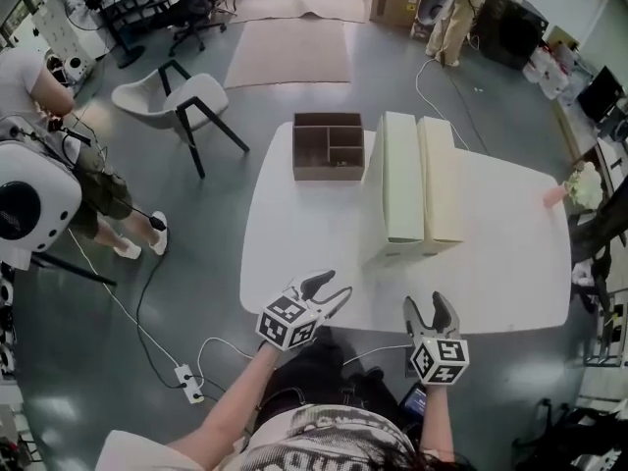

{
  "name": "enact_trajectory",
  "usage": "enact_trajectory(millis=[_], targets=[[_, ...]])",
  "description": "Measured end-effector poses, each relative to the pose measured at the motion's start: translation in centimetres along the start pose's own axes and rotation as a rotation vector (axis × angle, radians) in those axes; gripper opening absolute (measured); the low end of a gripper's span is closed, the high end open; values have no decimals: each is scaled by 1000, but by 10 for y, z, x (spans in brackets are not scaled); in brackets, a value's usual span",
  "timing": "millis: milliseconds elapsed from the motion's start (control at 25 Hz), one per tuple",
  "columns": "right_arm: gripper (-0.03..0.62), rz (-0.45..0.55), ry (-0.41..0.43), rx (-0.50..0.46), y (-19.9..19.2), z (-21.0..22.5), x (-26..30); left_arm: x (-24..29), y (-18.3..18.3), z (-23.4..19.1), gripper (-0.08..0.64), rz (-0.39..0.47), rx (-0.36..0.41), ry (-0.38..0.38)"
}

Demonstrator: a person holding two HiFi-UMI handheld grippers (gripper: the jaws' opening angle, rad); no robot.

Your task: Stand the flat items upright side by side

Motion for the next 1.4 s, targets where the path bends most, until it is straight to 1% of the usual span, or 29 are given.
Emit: enact_trajectory(millis=[80,280,440,520,640,720,800,840,1000,1120,1240,1400], targets=[[275,5,5,8,-3,7,-12,5,-3,20,209,-2,7,-20],[257,43,11,47,-7,37,-47,32,-14,78,209,-14,55,-81],[250,68,26,69,-19,67,-87,59,-25,135,209,5,67,-118],[239,77,39,66,-25,78,-107,69,-26,164,209,17,84,-140],[221,85,80,38,-34,85,-136,79,-31,203,209,8,142,-153],[194,99,111,17,-41,87,-152,83,-37,225,207,-8,190,-145],[134,123,135,7,-44,90,-167,85,-42,245,206,-13,226,-139],[115,136,146,7,-45,91,-175,86,-44,254,203,-11,240,-137],[63,177,186,0,-46,94,-201,84,-51,286,157,-1,283,-126],[31,196,197,-17,-51,96,-217,82,-55,304,125,2,310,-120],[-9,212,206,-18,-53,97,-228,81,-54,317,75,15,330,-118],[-11,226,227,-17,-53,95,-239,77,-51,328,27,43,333,-113]])
Point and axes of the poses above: the fingertips, and each gripper's own axes: x forward along the fingers, z to its right, y out of its top, the point moved 3 cm from there along -x, backward along the fingers, and after that the axes turned 14 degrees about -y, right-handed, at the moved point
